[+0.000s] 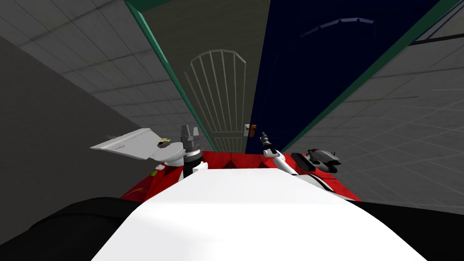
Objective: Pull the door open
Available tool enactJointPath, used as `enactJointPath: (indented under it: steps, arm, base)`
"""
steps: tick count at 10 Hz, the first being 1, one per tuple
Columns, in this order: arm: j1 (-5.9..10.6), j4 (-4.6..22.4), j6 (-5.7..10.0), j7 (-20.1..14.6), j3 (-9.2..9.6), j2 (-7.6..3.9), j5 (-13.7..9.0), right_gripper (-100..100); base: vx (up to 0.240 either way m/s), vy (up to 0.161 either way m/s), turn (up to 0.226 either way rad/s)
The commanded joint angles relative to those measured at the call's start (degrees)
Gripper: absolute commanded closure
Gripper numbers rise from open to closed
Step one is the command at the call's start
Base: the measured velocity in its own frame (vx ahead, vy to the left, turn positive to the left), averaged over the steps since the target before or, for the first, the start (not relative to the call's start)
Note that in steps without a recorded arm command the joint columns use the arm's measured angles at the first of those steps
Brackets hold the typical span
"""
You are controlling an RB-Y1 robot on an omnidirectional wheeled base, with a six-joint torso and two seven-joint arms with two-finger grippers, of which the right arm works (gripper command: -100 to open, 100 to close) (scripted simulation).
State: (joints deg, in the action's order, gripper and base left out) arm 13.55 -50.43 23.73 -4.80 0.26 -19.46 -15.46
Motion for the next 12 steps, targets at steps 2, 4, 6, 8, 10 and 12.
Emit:
enactJointPath:
  steps: [2, 4, 6, 8, 10, 12]
  arm:
    - [-0.67, -1.98, -0.38, -0.07, 0.88, 0.53, 0.14, -100]
    - [-2.45, -0.73, -0.29, 0.19, -1.37, -1.29, -0.27, -100]
    - [-3.03, -0.07, -0.17, 0.37, -2.36, -1.97, -0.43, -100]
    - [-3.09, 0.38, 0.02, 0.59, -2.95, -2.11, -0.47, -100]
    - [-2.58, 0.28, 0.14, 0.69, -2.69, -1.6, -0.36, -100]
    - [-2.04, 0.07, 0.22, 0.74, -2.28, -1.04, -0.23, -100]
  base:
    - [-0.12, 0.08, 0.089]
    - [-0.001, -0.081, -0.21]
    - [0.093, -0.115, -0.096]
    - [0.096, -0.026, 0.001]
    - [0.197, 0.007, 0.054]
    - [0.188, 0.019, 0.1]
